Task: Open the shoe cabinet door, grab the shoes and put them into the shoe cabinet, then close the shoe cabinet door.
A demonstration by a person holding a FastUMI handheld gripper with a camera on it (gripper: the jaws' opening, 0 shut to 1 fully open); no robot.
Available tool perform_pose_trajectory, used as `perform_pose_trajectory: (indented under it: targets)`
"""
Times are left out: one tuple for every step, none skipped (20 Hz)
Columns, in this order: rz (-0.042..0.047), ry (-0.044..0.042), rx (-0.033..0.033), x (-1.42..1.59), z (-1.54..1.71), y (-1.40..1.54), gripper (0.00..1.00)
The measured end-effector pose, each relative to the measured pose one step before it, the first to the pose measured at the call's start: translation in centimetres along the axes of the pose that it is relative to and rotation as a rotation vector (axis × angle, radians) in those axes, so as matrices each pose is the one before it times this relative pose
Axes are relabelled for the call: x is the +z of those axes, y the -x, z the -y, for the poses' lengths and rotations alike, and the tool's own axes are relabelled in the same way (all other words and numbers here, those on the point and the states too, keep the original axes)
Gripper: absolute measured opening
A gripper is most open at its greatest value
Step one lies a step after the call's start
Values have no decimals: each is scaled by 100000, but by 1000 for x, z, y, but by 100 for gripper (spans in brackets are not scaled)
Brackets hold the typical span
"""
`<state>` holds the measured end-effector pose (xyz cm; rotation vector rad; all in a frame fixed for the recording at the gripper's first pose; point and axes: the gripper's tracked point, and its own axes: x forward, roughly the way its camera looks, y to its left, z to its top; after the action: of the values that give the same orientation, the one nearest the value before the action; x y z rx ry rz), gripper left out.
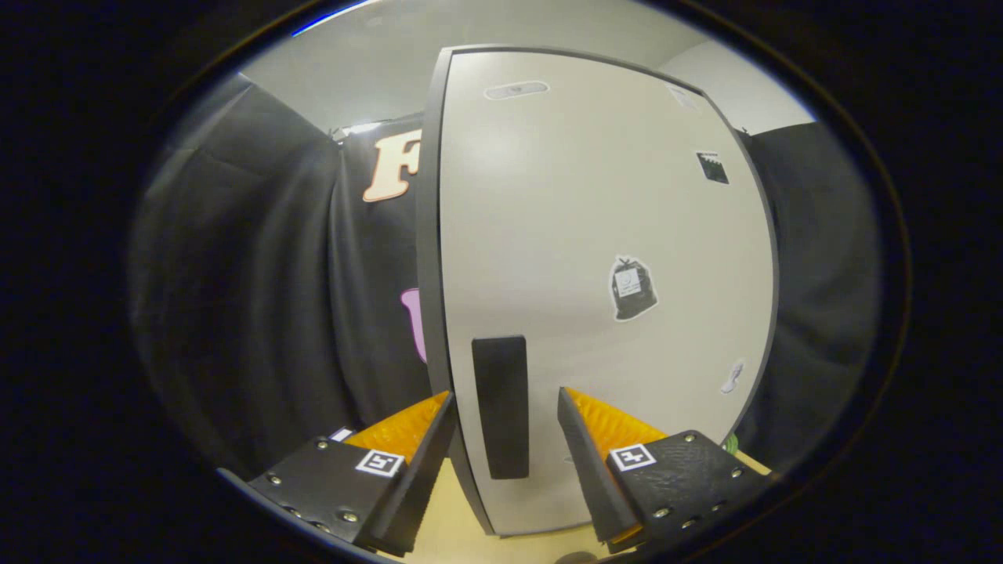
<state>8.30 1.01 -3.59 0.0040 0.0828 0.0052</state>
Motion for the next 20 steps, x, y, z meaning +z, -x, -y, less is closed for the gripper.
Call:
perform_pose_trajectory:
  targets:
    - [-500,-239,322,-189,-120,-293,81]
    - [-237,-140,314,-110,-66,-315,81]
    - [-228,91,-933,-131,147,-34,72]
    - [492,-115,-507,17,100,-242,63]
    - [669,-217,49,93,-3,-61,54]
    - [-219,101,399,-48,-49,-49,45]
    - [-1778,-76,497,-527,-61,-280,46]
    - [2085,444,-736,404,-259,271,40]
    - [-982,258,868,-5,372,111,34]
    - [36,90,167,-50,-82,-105,33]
    - [-401,80,100,-51,36,65,33]
    - [-202,-124,-125,3,80,177,33]
    - [455,-204,-237,25,12,147,34]
    - [402,-123,-280,56,36,323,25]
    - [235,116,-241,35,23,282,25]
    - [486,77,-319,54,95,394,25]
    - [184,-164,-188,34,84,384,25]
    - [402,-344,-104,-22,120,598,25]
    - [351,-134,-68,-11,163,549,25]
    - [467,159,-165,-53,290,705,25]
